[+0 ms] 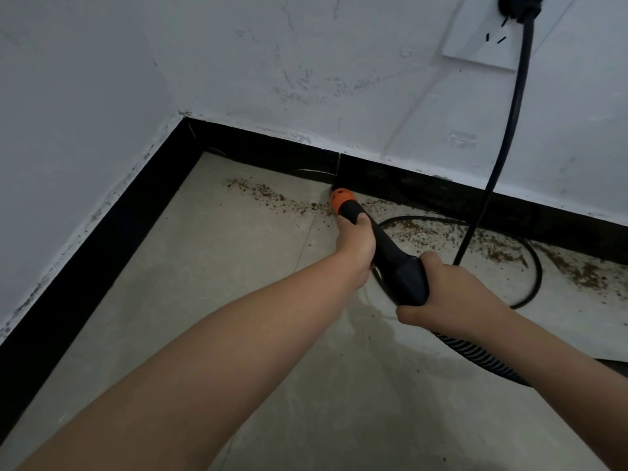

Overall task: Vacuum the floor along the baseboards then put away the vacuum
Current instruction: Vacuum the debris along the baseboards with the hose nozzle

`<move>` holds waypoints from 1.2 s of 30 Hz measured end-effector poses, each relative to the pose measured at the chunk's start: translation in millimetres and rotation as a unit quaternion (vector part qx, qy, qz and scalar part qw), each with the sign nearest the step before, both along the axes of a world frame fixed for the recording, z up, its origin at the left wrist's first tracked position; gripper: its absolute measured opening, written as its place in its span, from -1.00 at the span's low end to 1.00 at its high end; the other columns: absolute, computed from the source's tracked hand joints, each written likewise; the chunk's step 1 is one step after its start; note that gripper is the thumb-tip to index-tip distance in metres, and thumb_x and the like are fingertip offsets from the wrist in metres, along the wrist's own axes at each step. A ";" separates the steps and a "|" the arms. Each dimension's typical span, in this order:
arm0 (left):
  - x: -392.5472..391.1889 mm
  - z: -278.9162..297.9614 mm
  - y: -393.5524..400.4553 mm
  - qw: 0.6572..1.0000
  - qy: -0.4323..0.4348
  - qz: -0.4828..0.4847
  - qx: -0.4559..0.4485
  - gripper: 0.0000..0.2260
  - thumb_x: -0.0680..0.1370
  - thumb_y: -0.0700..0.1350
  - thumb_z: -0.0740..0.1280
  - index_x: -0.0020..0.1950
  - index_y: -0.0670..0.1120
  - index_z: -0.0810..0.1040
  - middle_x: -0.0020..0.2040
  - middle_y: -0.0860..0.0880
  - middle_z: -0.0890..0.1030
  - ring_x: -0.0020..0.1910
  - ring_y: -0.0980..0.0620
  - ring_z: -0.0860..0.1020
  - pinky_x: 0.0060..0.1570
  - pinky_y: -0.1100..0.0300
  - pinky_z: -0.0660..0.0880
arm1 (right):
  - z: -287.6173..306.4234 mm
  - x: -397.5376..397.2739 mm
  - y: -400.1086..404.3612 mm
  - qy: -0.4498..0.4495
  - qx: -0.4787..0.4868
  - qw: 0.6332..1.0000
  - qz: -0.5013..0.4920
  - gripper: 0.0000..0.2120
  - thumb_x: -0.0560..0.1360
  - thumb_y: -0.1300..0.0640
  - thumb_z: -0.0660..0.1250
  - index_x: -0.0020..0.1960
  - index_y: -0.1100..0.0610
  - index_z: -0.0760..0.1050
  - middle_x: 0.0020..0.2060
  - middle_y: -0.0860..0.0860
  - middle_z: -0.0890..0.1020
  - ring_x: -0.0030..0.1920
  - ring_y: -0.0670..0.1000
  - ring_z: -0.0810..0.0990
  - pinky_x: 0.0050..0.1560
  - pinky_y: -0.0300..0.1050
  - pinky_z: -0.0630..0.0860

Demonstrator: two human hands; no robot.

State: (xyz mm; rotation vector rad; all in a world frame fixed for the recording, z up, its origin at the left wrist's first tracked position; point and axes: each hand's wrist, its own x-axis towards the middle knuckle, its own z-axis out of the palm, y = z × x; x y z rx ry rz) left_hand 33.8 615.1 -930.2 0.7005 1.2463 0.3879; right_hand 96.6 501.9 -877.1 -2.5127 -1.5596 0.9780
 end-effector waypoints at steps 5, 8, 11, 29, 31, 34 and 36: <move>-29.9 -3.6 22.0 0.998 0.019 0.056 0.018 -0.52 0.65 -0.01 0.05 0.54 0.07 -0.03 0.45 -0.13 0.26 0.36 -0.20 0.34 0.28 -0.15 0.37 | -2.4 -21.4 26.3 0.035 0.008 0.999 0.031 -0.52 0.33 -0.05 0.43 0.03 0.06 0.21 -0.23 -0.07 0.45 -0.28 -0.10 0.49 -0.35 -0.19 0.47; -55.0 -3.8 41.2 0.995 0.032 0.087 0.037 -0.54 0.65 -0.03 0.05 0.53 0.01 0.03 0.44 -0.14 0.28 0.35 -0.19 0.34 0.28 -0.11 0.37 | -6.5 -45.3 47.2 0.060 0.025 0.997 0.046 -0.52 0.32 -0.06 0.43 0.04 0.07 0.22 -0.22 -0.07 0.43 -0.27 -0.09 0.48 -0.36 -0.19 0.46; -81.8 -3.1 58.6 0.989 0.061 0.117 0.070 -0.57 0.65 -0.03 0.04 0.52 -0.06 0.10 0.40 -0.16 0.32 0.33 -0.17 0.37 0.32 -0.10 0.34 | -11.0 -70.3 66.7 0.088 0.051 0.993 0.067 -0.54 0.33 -0.05 0.43 0.01 0.07 0.21 -0.23 -0.07 0.42 -0.29 -0.10 0.47 -0.38 -0.20 0.44; -162.8 -19.8 127.3 0.974 0.102 0.172 0.109 -0.59 0.65 -0.02 0.06 0.50 -0.05 0.17 0.29 -0.19 0.43 0.22 -0.20 0.46 0.25 -0.12 0.41 | -45.6 -143.7 141.8 0.148 0.078 0.982 0.089 -0.52 0.34 -0.02 0.43 0.03 0.07 0.17 -0.14 0.00 0.44 -0.21 0.01 0.49 -0.39 -0.19 0.40; -162.6 -20.8 133.9 0.975 0.095 0.169 0.110 -0.59 0.65 -0.02 0.06 0.49 -0.05 0.18 0.30 -0.20 0.43 0.24 -0.20 0.45 0.26 -0.11 0.41 | -49.5 -145.0 148.0 0.149 0.081 0.982 0.081 -0.51 0.34 -0.03 0.43 0.03 0.07 0.18 -0.13 0.01 0.45 -0.19 0.02 0.50 -0.36 -0.17 0.43; -159.1 -21.9 142.6 0.976 0.066 0.178 0.108 -0.60 0.65 -0.04 0.06 0.49 -0.04 0.17 0.30 -0.20 0.43 0.25 -0.21 0.44 0.26 -0.11 0.40 | -53.6 -142.1 155.9 0.148 0.086 0.983 0.067 -0.52 0.33 -0.02 0.44 0.06 0.08 0.23 -0.11 0.01 0.47 -0.16 0.02 0.51 -0.28 -0.14 0.46; -156.7 -21.8 145.6 0.977 0.044 0.185 0.097 -0.59 0.65 -0.04 0.08 0.50 -0.04 0.16 0.32 -0.21 0.41 0.26 -0.22 0.43 0.26 -0.11 0.41 | -53.8 -136.7 160.0 0.159 0.095 0.981 0.055 -0.52 0.33 0.00 0.45 0.11 0.10 0.29 -0.11 0.01 0.48 -0.15 0.01 0.51 -0.25 -0.15 0.47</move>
